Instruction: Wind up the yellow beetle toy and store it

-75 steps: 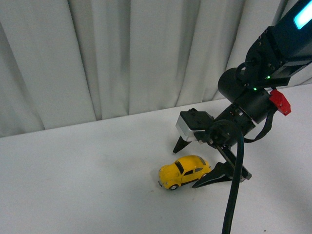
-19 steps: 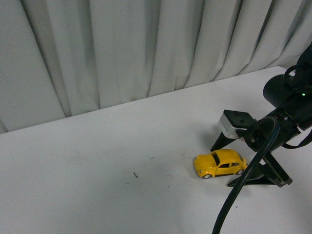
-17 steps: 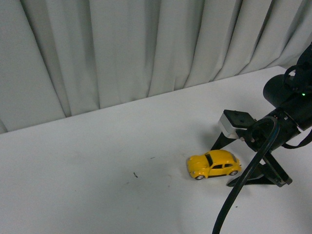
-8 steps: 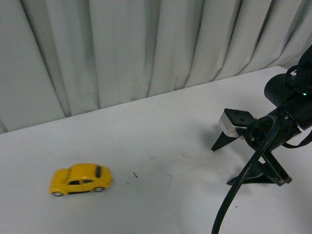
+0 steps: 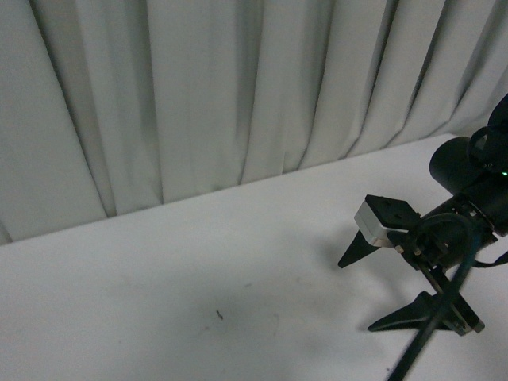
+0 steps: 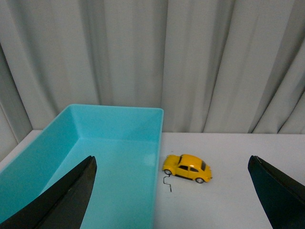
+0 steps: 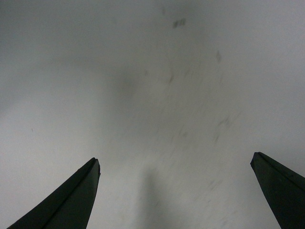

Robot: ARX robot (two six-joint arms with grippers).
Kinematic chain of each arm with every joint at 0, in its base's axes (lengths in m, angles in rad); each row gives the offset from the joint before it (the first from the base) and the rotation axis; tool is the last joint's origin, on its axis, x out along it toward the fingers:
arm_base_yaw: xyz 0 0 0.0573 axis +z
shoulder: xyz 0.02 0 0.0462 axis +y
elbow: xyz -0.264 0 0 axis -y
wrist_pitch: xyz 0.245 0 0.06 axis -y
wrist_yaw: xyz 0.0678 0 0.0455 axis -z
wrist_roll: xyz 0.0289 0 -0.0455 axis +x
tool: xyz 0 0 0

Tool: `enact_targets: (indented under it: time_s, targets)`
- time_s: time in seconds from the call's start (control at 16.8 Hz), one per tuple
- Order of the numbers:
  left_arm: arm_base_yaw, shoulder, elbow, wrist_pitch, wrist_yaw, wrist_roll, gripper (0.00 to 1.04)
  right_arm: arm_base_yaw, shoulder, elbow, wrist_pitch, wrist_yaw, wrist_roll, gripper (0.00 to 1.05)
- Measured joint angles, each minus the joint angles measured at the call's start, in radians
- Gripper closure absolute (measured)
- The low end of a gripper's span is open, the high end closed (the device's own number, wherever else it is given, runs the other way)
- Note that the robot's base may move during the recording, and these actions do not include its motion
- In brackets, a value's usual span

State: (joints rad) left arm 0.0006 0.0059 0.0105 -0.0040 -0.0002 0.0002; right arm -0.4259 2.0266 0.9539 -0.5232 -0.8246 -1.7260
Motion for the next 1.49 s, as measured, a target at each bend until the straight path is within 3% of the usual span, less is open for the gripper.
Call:
enact_targets:
  time_s: [0.6,0.66,0.72,0.78,0.84,0.9,0.95,1.01,1.07,1.49]
  targets:
    - [0.0,0.0,0.0,0.0,0.0,0.0,0.07,0.057,-0.706,-0.008,-0.284,-0.217,-0.008,0.07]
    - [0.0,0.0,0.0,0.0,-0.001,0.0,0.07,0.113,-0.824,-0.145,0.032,-0.082,0.116,0.14]
    - [0.0,0.0,0.0,-0.001,0.0,0.0,0.07,0.212,-1.016,-0.369,0.397,0.236,0.434,0.26]
    - [0.0,0.0,0.0,-0.001,0.0,0.0,0.07,0.288,-1.172,-0.521,0.598,0.428,0.718,0.37]
    - [0.0,0.0,0.0,0.0,-0.003,0.0,0.07,0.35,-1.313,-0.602,0.717,0.606,0.989,0.48]
    - [0.0,0.0,0.0,0.0,-0.002,0.0,0.07,0.408,-1.451,-0.634,0.715,0.743,1.227,0.59]
    - [0.0,0.0,0.0,0.0,0.0,0.0,0.07,0.433,-1.561,-0.67,0.731,0.795,1.437,0.71]
    - [0.0,0.0,0.0,0.0,0.0,0.0,0.07,0.426,-1.606,-0.744,0.733,0.824,1.632,0.95]
    - [0.0,0.0,0.0,0.0,0.0,0.0,0.07,0.426,-1.617,-0.771,0.729,0.824,1.659,1.03]
    - [0.0,0.0,0.0,0.0,0.0,0.0,0.07,0.426,-1.726,-0.857,0.718,0.824,1.708,1.03]
